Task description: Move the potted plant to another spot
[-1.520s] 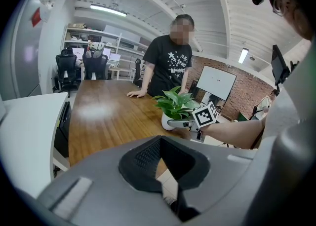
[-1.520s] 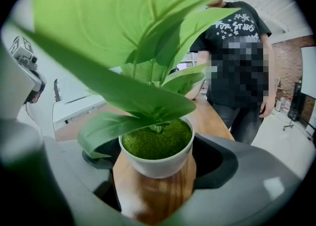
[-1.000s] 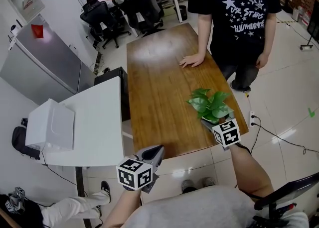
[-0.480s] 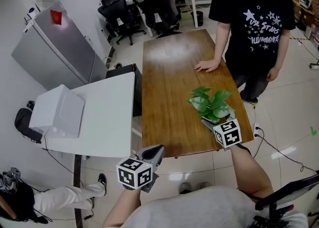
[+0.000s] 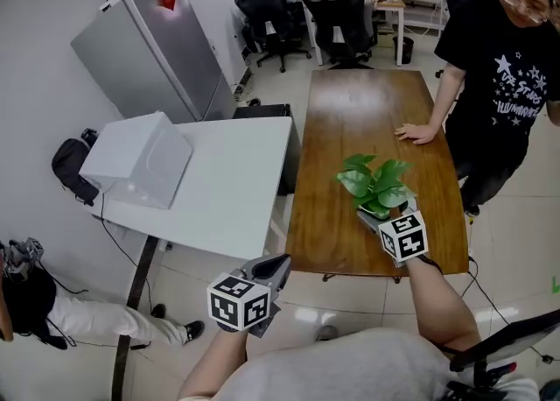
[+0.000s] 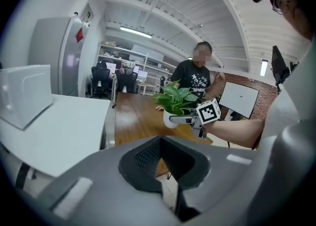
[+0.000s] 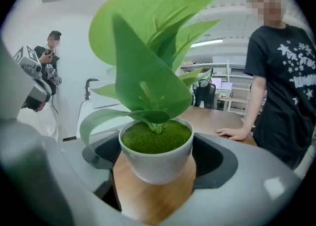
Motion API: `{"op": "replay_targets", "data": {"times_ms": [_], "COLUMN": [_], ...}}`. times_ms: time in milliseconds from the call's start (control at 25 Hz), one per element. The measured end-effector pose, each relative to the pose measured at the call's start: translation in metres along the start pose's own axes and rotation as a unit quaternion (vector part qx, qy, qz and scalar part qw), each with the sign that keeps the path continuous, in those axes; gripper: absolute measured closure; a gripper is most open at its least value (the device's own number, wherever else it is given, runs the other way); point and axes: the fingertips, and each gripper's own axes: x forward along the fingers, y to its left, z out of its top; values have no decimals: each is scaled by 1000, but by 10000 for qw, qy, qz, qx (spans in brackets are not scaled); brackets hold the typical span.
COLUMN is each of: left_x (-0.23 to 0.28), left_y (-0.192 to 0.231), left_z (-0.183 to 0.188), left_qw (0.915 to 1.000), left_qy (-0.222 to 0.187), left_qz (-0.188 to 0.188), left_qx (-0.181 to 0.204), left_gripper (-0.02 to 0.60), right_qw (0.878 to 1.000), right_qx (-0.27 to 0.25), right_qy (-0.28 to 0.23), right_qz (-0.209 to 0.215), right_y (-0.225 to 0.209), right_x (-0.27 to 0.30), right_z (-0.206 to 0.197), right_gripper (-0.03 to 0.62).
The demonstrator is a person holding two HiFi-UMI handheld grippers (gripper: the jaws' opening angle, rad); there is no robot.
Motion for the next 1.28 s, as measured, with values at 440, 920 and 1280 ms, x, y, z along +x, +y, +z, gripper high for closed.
{"op": "replay_targets", "data": {"times_ms": [440,920,1280], "left_x": [-68,-133,-173], "left_y": [58,108,141], "left_z": [-12,-42,-70], "left_qw": [9962,9864,9770], "left_qy": [-335,-507,-450], "left_qz": [707,1342,1783], "left_qx": [-372,-803,-1082], "left_gripper": [584,584,584], "right_qw": [9958,9824,9691], "right_qx": [-349,-745,-796], "right_qy": [-132,-86,49], "right_qz": [836,1709,2333], "right_y": [98,211,291], "right_x": [61,123,170], "right_z": [49,73,68], "right_gripper": [143,143,143]}}
